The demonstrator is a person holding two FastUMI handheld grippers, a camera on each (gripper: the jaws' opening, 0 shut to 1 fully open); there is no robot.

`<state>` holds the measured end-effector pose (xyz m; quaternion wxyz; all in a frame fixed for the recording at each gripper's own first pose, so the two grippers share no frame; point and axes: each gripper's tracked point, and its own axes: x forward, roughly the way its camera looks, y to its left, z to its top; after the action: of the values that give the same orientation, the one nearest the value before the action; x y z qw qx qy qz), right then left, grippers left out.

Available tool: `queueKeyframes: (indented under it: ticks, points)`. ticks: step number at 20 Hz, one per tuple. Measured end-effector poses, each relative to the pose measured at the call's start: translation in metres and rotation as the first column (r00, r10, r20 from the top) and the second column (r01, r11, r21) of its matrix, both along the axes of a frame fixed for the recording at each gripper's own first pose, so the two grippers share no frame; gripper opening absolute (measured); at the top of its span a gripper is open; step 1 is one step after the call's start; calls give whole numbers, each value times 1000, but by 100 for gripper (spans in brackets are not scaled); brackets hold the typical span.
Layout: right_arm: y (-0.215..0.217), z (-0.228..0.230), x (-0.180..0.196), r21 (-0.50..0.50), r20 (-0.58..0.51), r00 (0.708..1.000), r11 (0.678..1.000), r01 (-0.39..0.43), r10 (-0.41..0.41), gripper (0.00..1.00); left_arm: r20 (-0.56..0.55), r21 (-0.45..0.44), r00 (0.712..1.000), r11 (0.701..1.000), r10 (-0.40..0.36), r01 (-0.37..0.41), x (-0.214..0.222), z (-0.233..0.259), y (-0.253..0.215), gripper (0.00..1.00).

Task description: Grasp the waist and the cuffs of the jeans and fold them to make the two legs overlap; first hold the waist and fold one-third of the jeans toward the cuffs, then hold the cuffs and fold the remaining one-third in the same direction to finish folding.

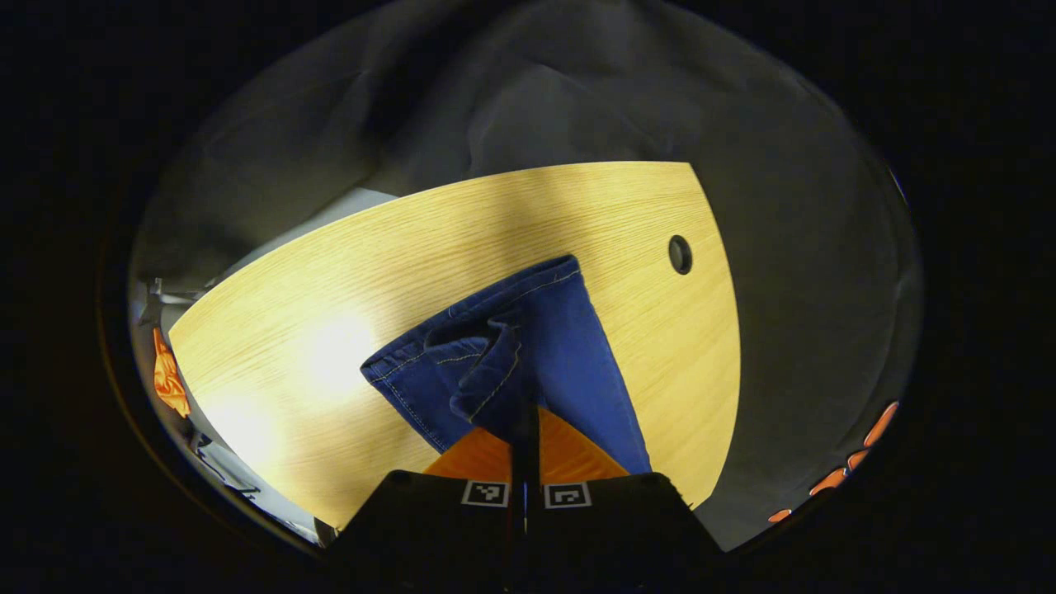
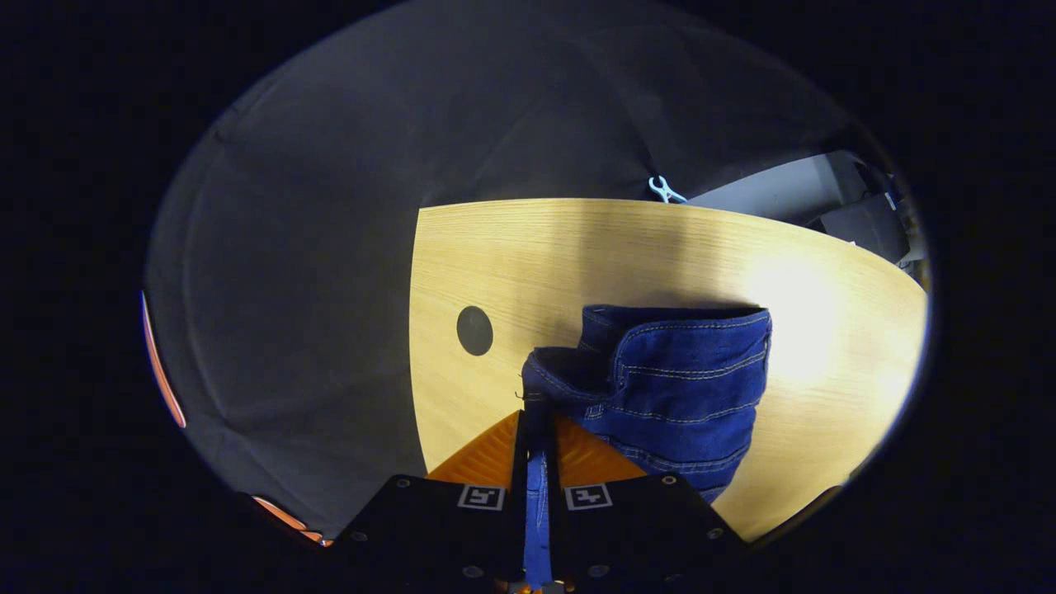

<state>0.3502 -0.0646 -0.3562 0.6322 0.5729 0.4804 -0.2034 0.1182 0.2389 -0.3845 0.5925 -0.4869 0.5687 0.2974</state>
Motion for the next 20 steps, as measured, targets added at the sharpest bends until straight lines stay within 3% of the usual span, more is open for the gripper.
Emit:
queueKeyframes:
  ticks: [3,5,6,8,9,12,13,14,17,20]
  points:
    - [9,-2,6,14,72,997,999,-39,38,12,57,16,995,996,-86,85,19,9,-7,9]
    - [7,14,5,-19,148,985,996,-90,92,14,91,65,982,985,-166,161,24,16,-9,41]
    - [6,24,5,-43,187,976,993,-106,112,17,96,102,971,973,-218,208,23,21,-9,46]
    - [-5,48,-1,-111,258,954,986,-124,149,29,89,178,938,932,-336,316,19,35,-9,62]
    - [-11,59,-5,-145,291,941,980,-134,171,37,83,218,918,906,-388,363,17,45,-10,76]
    - [-32,91,-26,-263,347,910,955,-139,228,53,78,304,851,825,-519,476,9,71,-21,96]
    - [-38,102,-34,-305,361,899,942,-138,249,71,85,319,829,803,-553,503,6,83,-29,90]
    - [-44,109,-45,-350,354,896,926,-140,269,62,93,325,804,781,-587,533,4,93,-40,90]
    - [-47,114,-77,-470,340,879,870,-150,335,75,104,367,710,691,-696,623,-7,115,-63,90]
    - [-46,124,-107,-535,320,866,828,-170,384,78,97,408,600,582,-794,704,-19,136,-84,90]
